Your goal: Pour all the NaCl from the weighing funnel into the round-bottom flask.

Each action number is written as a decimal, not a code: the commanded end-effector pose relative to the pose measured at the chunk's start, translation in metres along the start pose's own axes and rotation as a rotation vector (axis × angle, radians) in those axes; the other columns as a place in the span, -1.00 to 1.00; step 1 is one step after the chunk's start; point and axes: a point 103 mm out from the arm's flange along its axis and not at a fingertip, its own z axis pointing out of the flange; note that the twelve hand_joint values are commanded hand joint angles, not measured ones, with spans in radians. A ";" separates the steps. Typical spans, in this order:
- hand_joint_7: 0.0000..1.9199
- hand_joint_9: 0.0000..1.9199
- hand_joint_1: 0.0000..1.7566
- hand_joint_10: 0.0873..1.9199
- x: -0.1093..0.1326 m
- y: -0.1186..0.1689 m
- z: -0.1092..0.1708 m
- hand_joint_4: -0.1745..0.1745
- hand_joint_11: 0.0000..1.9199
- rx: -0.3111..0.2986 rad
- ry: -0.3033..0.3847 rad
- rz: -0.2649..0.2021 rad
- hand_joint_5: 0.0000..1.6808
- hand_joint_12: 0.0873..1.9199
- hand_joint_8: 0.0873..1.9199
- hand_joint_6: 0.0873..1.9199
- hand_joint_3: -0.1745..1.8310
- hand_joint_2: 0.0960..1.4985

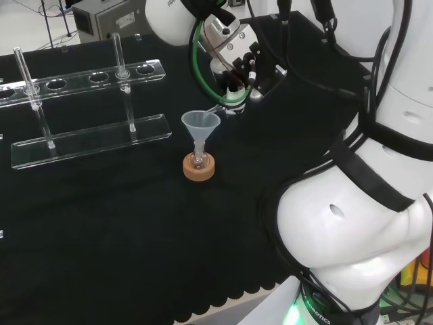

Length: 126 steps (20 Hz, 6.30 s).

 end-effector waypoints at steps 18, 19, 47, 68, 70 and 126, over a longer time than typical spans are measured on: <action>-0.20 0.08 0.25 -0.63 0.000 0.002 -0.007 1.00 -0.19 0.031 -0.114 -0.011 0.37 0.11 -0.36 -0.05 -0.04 -0.22; -0.21 0.08 0.25 -0.63 -0.001 0.001 -0.007 1.00 -0.19 0.033 -0.116 -0.010 0.37 0.11 -0.36 -0.05 -0.04 -0.22; -0.21 0.08 0.25 -0.65 -0.003 0.002 -0.005 1.00 -0.19 0.042 -0.135 -0.014 0.37 0.10 -0.36 -0.06 -0.04 -0.22; -0.21 0.09 0.25 -0.66 0.007 0.005 -0.015 1.00 -0.19 0.032 -0.195 -0.020 0.36 0.09 -0.36 -0.06 -0.05 -0.21; -0.21 0.09 0.25 -0.66 0.008 0.005 -0.016 1.00 -0.19 0.030 -0.203 -0.021 0.36 0.09 -0.36 -0.06 -0.05 -0.21; -0.23 0.08 0.25 -0.68 0.012 -0.003 -0.049 1.00 -0.19 0.048 -0.474 0.015 0.36 0.09 -0.36 -0.05 -0.05 -0.21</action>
